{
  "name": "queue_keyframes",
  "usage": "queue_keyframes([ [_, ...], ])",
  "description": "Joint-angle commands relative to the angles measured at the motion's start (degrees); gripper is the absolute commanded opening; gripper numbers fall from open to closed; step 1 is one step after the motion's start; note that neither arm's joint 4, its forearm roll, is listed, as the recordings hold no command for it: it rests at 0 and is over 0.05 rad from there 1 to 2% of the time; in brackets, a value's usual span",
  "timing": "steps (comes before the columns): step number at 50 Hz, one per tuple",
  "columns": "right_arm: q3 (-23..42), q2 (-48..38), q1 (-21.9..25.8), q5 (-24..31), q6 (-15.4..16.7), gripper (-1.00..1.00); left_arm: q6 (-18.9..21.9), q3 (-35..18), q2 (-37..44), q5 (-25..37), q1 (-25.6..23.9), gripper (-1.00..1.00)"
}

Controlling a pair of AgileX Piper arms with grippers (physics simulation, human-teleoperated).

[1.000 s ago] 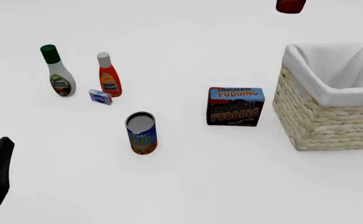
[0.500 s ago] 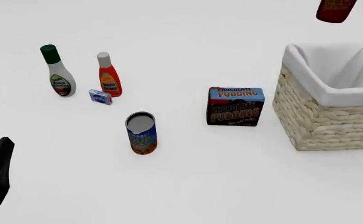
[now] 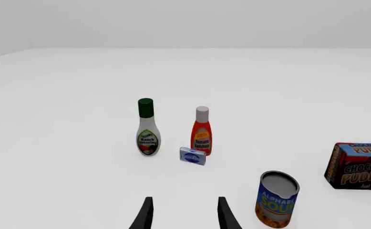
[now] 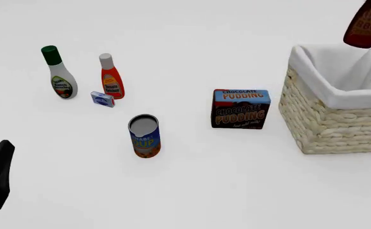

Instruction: Pick the bbq sauce and place it in the basket.

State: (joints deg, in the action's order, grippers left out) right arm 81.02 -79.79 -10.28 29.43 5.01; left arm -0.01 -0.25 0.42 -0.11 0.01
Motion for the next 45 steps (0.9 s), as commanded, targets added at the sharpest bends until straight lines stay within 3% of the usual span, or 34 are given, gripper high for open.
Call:
queue_keyframes([
  [1,-4.90,1.31,-2.09,-2.89,-1.51,-1.00,0.00,0.00,0.00,0.00,0.00,1.00],
  [21,-10.18,-1.33,-2.73,-7.08,-1.95,-1.00,0.00,0.00,0.00,0.00,0.00,1.00],
  [45,-11.67,-5.35,-3.27,-9.81,-2.19,-1.00,0.00,0.00,0.00,0.00,0.00,1.00],
])
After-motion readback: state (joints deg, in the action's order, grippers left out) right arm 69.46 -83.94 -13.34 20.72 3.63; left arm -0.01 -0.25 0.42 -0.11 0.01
